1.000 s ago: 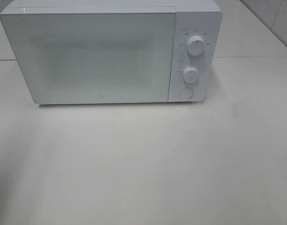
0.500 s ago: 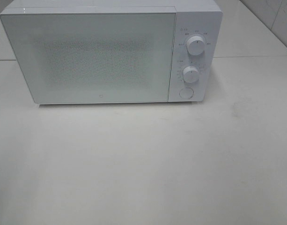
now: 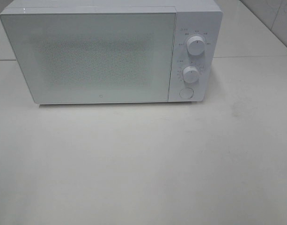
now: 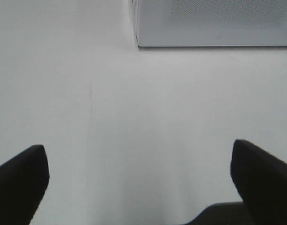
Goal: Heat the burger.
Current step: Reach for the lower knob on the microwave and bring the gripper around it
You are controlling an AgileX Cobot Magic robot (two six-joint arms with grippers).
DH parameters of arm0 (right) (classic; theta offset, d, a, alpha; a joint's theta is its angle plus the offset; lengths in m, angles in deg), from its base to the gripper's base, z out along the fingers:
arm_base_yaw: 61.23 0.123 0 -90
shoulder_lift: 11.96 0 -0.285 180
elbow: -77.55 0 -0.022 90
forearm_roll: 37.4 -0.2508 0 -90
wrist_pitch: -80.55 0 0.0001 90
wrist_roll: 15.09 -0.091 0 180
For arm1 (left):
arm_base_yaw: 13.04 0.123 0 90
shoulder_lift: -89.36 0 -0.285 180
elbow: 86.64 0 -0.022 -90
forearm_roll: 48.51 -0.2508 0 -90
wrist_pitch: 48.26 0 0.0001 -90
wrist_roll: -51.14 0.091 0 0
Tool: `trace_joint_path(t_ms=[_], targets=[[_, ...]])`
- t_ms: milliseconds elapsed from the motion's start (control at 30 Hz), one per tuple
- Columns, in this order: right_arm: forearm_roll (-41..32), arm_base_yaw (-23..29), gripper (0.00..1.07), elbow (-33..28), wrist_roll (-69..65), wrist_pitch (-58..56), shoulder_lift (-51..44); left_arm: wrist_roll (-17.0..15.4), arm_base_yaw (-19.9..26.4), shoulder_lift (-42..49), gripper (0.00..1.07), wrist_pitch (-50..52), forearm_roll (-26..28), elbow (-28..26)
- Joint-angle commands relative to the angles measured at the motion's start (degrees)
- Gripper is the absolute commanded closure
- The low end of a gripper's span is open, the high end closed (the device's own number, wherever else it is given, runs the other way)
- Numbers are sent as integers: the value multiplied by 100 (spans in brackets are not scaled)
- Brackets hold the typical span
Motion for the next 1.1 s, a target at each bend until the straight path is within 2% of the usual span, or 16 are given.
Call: trace_joint_path(t_ms=[33,167,1100], targets=[[6,-34,32,-11,69,40,-143,-11,160,172,8,80,57,11],[6,-34,32,-11,69,40,-143,-11,275,705,8,80,63,11],[6,-34,32,-11,69,40,-143,-11,275,676,8,74,63,23]])
